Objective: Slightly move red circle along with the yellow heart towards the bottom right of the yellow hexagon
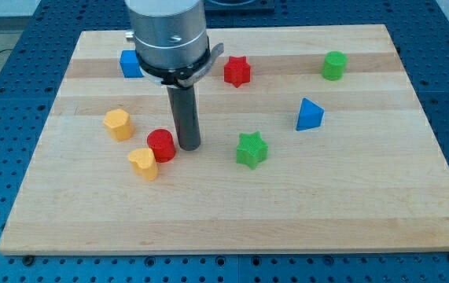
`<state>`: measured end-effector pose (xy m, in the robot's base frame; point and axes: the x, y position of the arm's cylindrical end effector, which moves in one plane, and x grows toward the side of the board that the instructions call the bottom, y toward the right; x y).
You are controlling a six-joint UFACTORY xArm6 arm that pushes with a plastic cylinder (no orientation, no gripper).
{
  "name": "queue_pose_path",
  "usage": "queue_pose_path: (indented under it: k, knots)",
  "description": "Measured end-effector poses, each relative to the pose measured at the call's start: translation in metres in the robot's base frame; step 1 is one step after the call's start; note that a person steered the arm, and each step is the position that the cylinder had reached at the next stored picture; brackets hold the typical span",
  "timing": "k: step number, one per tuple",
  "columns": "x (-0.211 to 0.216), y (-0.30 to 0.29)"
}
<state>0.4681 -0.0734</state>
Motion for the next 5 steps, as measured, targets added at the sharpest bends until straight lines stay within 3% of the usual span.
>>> queue_pose_path:
  k: [2, 3, 5]
  knots:
    - [0.000, -0.028]
    - [-0.012, -0.009]
    - [-0.103, -0.039]
